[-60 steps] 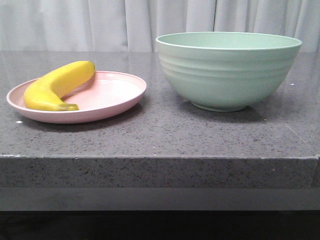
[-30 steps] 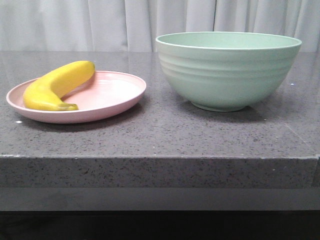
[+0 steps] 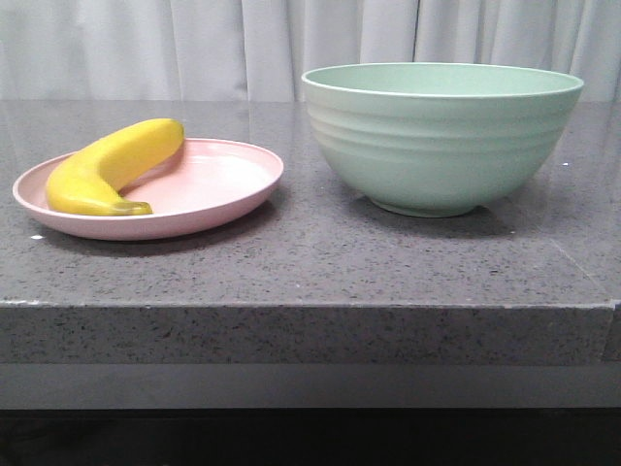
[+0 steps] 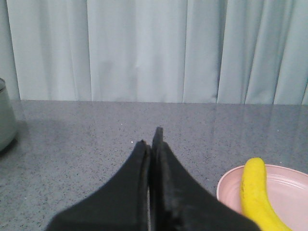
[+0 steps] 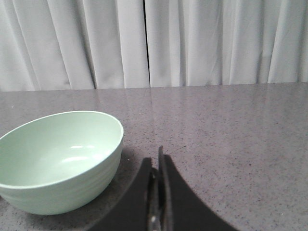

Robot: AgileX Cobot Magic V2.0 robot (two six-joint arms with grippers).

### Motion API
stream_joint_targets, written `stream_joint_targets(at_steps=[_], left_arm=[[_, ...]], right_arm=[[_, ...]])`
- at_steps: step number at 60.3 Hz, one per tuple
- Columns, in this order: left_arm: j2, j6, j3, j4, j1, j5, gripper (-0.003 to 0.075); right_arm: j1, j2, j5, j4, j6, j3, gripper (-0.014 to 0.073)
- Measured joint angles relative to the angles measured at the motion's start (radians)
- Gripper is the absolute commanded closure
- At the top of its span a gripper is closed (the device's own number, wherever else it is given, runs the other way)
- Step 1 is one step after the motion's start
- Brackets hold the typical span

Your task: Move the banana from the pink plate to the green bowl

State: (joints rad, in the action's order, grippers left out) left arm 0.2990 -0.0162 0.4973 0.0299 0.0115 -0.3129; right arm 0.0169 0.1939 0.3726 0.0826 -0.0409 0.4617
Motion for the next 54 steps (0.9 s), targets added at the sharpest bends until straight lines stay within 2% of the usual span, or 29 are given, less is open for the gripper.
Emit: stream_joint_targets(at_steps=[10,14,19,26,29,31,36,46,54], left_arm=[[0.084,0.000,0.029,0.000,0.000,-0.016,0.0736],[0.084,0.000,0.029,0.000,0.000,-0.019,0.0687],[0.084,0.000,0.029,0.000,0.000,-0.019,0.0533],[0.084,0.000,0.029,0.000,0.000,-0.029,0.0168],[0.084,0.000,0.029,-0.005,0.000,-0.034,0.0051],[0.084,0.000,0.029,-0.007,0.000,-0.038,0.0007],[0.084,0.000,0.029,-0.011,0.000,-0.040,0.0057],[0.084,0.000,0.029,-0.019,0.000,-0.040,0.0145],[0.091,0.000,0.029,-0.058,0.000,-0.040,0.0168]], right_arm=[[0.000,0.099,0.024,-0.003,0.000,0.043,0.0692],[0.000,0.101,0.037,-0.003,0.000,0.043,0.0650],[0.000,0.101,0.041,-0.003,0.000,0.043,0.0508],[0.000,0.101,0.041,-0.003,0.000,0.043,0.0235],[0.000,0.101,0.041,-0.003,0.000,0.043,0.0132],[0.000,0.101,0.041,-0.003,0.000,0.043,0.0078],[0.000,0.101,0.043,-0.003,0.000,0.043,0.0014],[0.000,0.101,0.043,-0.003,0.000,0.043,0.0018],[0.000,0.101,0.047,-0.003,0.000,0.043,0.0018]])
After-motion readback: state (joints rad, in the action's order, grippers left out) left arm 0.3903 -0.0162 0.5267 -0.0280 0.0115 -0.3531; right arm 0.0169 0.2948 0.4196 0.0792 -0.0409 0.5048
